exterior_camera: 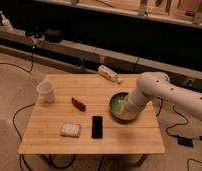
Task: Push the eraser across the table
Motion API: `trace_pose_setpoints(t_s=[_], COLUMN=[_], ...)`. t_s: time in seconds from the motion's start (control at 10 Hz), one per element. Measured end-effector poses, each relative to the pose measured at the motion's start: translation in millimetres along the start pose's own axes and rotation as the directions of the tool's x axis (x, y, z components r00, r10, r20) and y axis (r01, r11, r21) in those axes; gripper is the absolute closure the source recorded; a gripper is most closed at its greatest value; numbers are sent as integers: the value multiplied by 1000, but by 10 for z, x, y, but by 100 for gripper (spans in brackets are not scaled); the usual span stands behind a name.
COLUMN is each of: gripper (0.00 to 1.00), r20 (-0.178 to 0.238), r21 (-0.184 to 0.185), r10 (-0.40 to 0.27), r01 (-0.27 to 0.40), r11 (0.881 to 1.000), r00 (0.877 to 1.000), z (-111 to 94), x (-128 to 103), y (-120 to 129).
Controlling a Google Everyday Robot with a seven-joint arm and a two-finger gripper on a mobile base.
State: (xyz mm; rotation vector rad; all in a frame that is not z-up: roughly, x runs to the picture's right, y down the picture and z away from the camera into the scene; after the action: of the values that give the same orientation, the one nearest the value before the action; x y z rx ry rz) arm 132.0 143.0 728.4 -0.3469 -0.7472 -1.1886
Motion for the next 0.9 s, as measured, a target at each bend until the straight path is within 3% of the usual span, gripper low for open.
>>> trace_pose_setpoints(t_s=[0.4,0.9], gripper=[73,73], r20=[51,67], r21=[-26,-40], r10=[-86,-187], r01=[87,190], r11=[996,981], r00=[995,980], z=[472,1057], x=[-395,-447], y=[-66,-314])
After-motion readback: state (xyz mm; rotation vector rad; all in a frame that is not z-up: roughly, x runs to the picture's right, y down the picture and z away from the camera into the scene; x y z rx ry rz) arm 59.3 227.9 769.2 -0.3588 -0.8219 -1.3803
